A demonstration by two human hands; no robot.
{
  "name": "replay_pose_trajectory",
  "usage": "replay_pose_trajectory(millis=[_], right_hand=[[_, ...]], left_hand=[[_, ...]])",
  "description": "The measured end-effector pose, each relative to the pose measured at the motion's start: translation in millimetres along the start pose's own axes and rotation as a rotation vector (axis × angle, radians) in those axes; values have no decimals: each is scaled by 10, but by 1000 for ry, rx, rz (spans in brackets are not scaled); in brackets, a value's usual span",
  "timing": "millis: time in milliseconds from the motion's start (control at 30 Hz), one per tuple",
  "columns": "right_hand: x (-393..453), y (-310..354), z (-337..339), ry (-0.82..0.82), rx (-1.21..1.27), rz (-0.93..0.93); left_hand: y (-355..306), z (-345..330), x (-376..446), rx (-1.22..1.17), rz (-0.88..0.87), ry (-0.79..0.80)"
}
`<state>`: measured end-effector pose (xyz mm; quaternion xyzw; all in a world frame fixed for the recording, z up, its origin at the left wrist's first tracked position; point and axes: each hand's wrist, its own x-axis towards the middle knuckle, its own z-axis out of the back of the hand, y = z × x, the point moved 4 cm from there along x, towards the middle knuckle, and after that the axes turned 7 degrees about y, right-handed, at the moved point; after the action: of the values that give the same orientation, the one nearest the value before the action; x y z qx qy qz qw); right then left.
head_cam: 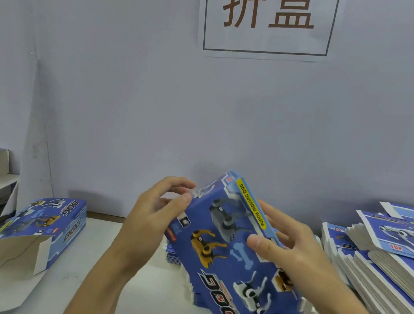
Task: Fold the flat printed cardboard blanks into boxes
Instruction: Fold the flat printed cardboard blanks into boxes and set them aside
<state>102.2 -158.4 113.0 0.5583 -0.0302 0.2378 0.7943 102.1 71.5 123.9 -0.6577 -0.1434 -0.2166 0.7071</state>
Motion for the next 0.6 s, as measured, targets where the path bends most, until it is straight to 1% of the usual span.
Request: replay_pose_trajectory(millis=[167,300,433,600], right_hand=[[-90,37,152,135,-144,-11],[-129,21,237,190,-191,-53],[-149,-18,260,205,-189,-108],[-159,-37,271,227,-170,-126]], left_hand=[[-49,21,-60,228,72,259],[-22,-61,-99,233,157,375],[32,-139,-123,235,229,423],[48,-142,-133,233,250,455]])
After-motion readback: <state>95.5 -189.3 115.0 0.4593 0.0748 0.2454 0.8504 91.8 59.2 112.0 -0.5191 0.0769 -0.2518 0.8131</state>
